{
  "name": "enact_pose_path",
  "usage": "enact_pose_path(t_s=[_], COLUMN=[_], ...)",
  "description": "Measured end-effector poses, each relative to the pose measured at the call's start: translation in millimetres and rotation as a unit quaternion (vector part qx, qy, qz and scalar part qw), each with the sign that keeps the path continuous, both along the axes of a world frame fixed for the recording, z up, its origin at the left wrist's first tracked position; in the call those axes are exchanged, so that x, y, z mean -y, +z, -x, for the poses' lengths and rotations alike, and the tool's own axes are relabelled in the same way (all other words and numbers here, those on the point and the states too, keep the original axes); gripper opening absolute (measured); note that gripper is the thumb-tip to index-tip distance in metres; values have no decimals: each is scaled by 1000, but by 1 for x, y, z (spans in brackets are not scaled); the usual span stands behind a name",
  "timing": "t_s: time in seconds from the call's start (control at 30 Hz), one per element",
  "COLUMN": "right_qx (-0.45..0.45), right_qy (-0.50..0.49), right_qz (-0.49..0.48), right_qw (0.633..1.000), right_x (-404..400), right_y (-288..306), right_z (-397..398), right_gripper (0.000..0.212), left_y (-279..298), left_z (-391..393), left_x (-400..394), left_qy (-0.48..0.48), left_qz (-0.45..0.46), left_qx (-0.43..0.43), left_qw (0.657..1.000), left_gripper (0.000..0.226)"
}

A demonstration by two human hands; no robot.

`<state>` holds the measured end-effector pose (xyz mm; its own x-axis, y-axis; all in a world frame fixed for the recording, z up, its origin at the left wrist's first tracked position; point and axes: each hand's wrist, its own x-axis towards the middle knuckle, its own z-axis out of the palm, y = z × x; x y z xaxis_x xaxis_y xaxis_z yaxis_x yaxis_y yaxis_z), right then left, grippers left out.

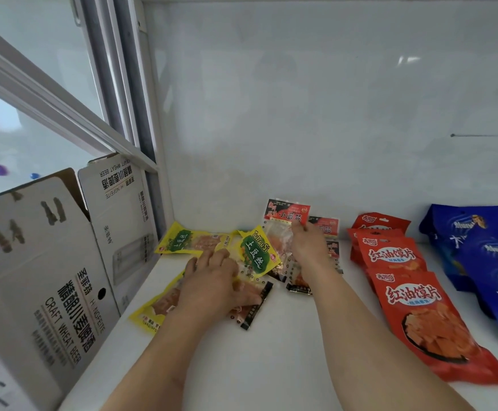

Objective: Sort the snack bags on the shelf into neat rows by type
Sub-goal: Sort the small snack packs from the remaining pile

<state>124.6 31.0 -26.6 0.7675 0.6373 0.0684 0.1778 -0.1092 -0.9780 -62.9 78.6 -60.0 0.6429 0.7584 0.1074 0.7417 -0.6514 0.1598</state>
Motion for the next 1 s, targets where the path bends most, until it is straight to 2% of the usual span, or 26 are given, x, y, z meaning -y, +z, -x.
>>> enact_pose_path(t_s=[0.07, 0.13, 0.17, 0.27, 0.37, 0.47, 0.53, 0.63, 0.73, 0.87, 0.93, 1.0], right_qx=[5, 20, 29, 54, 62, 67, 73, 90, 113, 120, 115, 108], right_qy=[5, 2, -1, -6, -4, -7, -8, -7, -2, 1, -1, -5], right_qz=[-3, 0, 1, 7, 27, 37, 39, 46, 52, 37, 33, 33], right_qw=[1000, 1000, 1000, 999, 998, 997, 997, 995, 992, 992, 993, 994], right_x=[0, -1, -1, -2, -2, -3, -2, 0, 2, 2, 3, 4], right_y=[-1, -2, -2, -5, -8, -10, -10, -10, -7, -8, -11, -13], right_z=[0, -1, -2, -4, -5, -6, -6, -6, -5, -6, -6, -6], right_gripper=[36, 35, 33, 35, 36, 34, 34, 36, 36, 37, 37, 36], left_y=[2, 2, 1, 1, 5, 7, 6, 0, 1, 4, 7, 7], left_z=[2, 4, 6, 10, 10, 8, 7, 6, -1, -9, -11, -10], left_x=[1, 1, 1, 1, 3, 7, 6, 1, 1, 11, 18, 23], left_qy=[-39, -54, -49, 19, 101, 155, 154, 84, 31, 46, 79, 113], left_qz=[15, 30, 33, 2, -46, -47, -53, -85, -107, -113, -91, -79], left_qx=[-10, -6, -6, 7, -12, -50, -48, -29, -4, -43, -61, -65], left_qw=[999, 998, 998, 1000, 994, 986, 985, 992, 994, 992, 991, 988], left_gripper=[64, 61, 70, 117, 117, 120, 126, 134, 115, 77, 72, 78])
